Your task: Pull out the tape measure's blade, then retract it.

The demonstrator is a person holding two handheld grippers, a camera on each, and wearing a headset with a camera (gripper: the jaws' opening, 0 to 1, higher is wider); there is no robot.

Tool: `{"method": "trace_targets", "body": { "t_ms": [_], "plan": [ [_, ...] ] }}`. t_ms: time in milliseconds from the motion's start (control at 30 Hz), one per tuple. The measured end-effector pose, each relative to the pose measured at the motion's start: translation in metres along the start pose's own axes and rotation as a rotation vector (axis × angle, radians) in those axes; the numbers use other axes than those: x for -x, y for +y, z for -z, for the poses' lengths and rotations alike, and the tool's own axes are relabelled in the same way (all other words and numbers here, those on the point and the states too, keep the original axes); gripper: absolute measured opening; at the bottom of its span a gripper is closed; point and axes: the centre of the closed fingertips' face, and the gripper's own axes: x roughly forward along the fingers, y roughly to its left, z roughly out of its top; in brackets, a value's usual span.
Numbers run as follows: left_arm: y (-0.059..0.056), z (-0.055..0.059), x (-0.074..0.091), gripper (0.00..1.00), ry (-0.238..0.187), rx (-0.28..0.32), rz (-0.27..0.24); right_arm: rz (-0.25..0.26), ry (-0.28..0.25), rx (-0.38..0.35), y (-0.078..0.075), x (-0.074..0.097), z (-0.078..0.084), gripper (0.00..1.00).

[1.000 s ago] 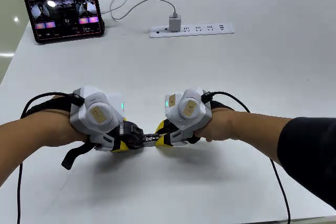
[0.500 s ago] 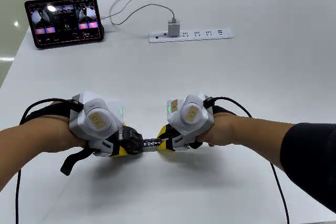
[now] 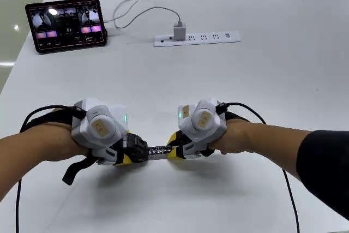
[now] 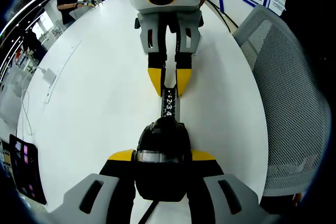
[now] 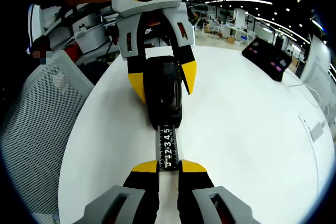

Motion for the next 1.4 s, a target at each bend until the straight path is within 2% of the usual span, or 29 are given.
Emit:
{"method": "trace_targets", "body": {
  "t_ms": [1400],
  "plan": [
    [-0.001,0.0,0.0,0.32,-0.011,-0.012,0.004,0.012,0.013,-0.022,0.002,0.018,0.024,0.08]
  ]
}}
